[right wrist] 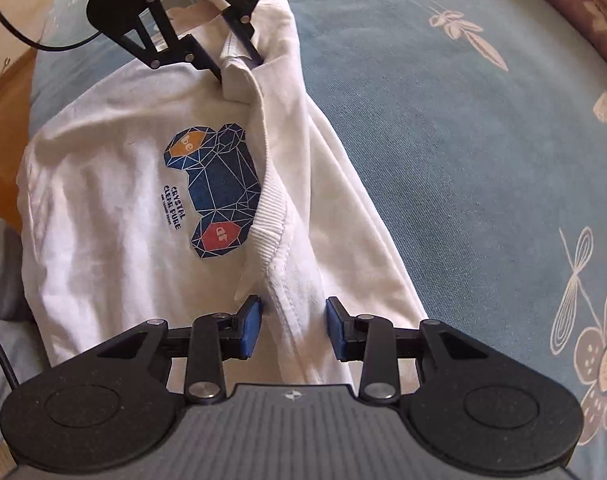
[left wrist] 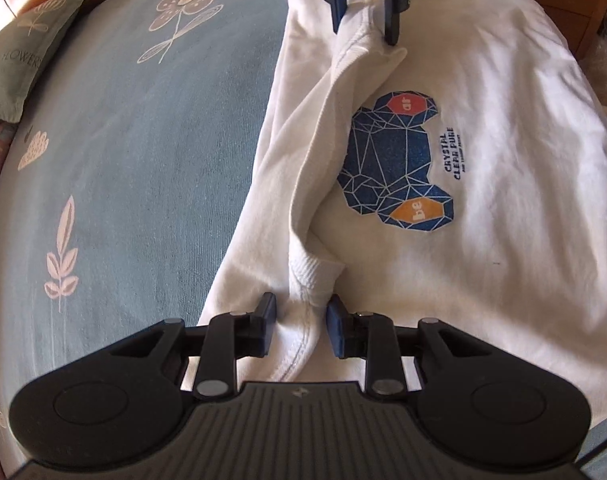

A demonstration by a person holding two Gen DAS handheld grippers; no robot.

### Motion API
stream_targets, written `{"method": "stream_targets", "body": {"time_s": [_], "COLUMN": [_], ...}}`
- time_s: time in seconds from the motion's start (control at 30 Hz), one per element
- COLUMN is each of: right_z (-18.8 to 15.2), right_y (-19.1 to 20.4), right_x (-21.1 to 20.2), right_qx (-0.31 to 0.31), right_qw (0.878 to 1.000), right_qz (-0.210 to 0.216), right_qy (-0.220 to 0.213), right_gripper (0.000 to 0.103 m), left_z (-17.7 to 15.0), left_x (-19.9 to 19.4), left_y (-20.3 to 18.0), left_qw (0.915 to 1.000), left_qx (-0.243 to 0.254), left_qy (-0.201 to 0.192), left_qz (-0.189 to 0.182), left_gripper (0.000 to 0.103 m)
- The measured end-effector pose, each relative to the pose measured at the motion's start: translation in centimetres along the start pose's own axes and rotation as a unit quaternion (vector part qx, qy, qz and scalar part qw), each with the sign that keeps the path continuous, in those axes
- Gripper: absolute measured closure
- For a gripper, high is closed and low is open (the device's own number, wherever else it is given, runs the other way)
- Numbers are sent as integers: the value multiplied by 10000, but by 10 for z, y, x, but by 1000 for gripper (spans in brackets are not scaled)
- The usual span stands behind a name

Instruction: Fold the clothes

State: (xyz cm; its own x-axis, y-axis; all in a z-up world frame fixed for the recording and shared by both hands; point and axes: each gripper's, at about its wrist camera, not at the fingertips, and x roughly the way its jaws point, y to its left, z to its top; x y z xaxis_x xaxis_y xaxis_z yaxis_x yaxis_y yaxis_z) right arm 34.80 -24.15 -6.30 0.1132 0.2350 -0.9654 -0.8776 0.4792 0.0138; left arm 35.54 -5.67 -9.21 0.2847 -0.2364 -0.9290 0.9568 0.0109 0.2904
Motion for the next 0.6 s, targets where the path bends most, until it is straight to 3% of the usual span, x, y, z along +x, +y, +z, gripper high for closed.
{"method": "stream_targets", "body": {"time_s": [0.2, 0.37, 0.4, 0.43, 0.47, 0.6], "right_z": [-7, -12, -9, -7, -4, 0], "right_y": [15, 26, 26, 25, 23, 16], "right_x": [-8, -2, -3, -5, -9, -24], "right_qx": [-445, -967, -992, -996, -909, -709], "right_qw": [9986, 9917, 9916, 9917, 9932, 9940], "right_qz": [-252, -761, -777, -776, -705, -833], "right_qy": [166, 360, 300, 243, 201, 8], "right_gripper": [62, 63, 70, 86, 93, 95], "left_z": [-20, -10, -8, -6, -6, -6], "left_x": [-3, 1, 1, 0, -2, -12], "left_y": [3, -2, -1, 0, 3, 16], "left_qw": [9998, 9990, 9990, 9991, 9993, 9986], "left_qx": [68, 332, 332, 271, 185, -256], "left_qy": [92, -25, -58, -78, -105, -219], "left_qz": [134, 290, 298, 304, 300, 404], "left_gripper": [73, 75, 81, 84, 94, 98]}}
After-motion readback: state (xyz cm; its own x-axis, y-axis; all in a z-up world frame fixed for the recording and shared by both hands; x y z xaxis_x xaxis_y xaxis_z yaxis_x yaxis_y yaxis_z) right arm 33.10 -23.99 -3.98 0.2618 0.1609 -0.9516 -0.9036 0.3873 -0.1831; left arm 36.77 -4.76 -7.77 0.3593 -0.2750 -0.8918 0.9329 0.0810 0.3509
